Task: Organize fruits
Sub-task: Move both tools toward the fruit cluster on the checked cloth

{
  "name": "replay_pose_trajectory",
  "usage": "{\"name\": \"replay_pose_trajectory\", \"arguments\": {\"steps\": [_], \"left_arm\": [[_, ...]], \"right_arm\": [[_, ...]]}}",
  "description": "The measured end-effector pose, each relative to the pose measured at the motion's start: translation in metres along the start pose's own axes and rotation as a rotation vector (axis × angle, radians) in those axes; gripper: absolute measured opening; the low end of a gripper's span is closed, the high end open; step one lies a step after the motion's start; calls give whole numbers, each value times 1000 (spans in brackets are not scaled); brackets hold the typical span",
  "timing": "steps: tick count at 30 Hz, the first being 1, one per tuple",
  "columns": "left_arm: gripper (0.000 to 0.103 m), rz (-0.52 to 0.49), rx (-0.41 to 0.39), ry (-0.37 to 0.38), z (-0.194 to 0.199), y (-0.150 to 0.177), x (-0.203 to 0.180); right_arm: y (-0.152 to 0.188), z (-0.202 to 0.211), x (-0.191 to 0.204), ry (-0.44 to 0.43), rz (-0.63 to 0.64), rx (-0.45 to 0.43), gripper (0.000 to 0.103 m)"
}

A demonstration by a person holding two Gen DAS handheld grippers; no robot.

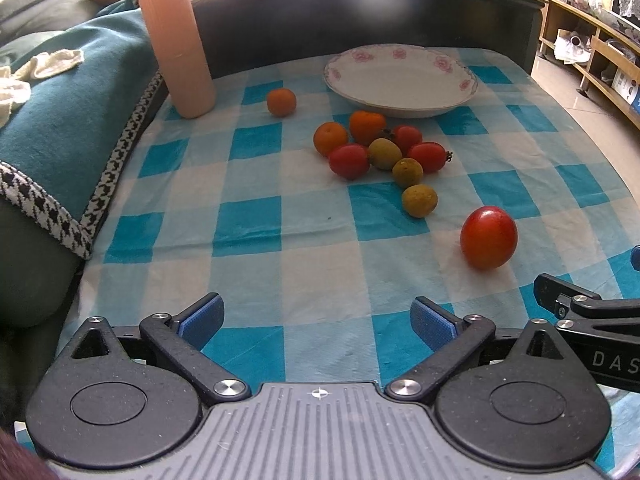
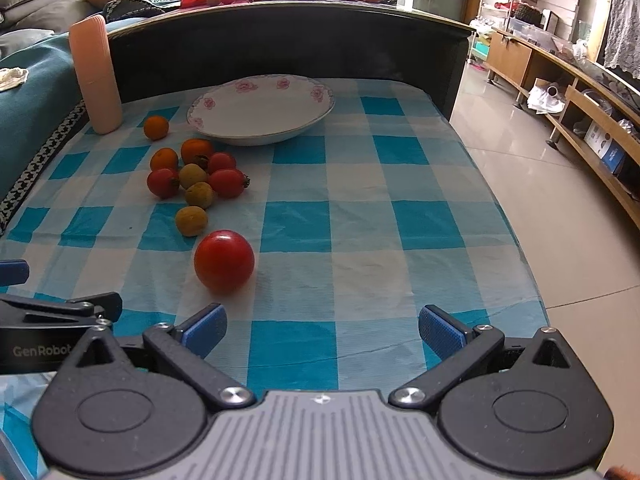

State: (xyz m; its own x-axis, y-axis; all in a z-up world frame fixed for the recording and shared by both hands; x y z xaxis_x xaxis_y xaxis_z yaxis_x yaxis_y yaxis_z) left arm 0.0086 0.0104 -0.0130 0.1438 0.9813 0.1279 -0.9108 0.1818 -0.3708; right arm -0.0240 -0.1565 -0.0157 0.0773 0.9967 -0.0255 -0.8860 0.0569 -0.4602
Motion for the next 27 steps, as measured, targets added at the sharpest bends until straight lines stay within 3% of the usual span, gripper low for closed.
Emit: {"name": "replay_pose_trajectory", "arguments": {"steps": [27], "left_arm": [[100, 62, 14, -31, -7, -7, 25]], "right_arm": [[-17, -7, 24, -77, 72, -30, 103]]}}
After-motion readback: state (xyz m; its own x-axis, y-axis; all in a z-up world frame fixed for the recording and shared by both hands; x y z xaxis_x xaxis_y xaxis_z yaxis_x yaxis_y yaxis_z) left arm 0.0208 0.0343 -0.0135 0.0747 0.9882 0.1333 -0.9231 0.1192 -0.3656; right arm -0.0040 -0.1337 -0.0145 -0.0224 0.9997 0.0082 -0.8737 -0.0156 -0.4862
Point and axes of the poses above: each gripper's, at about its wrist camera, not at the fingertips, and z roughly against the way its jaws point, x to its left, y to its underside, the point moved 1 cm from there along -z, roughly the way its jaws point, and after that the axes turned 14 degrees about x, right-handed, at the moved point
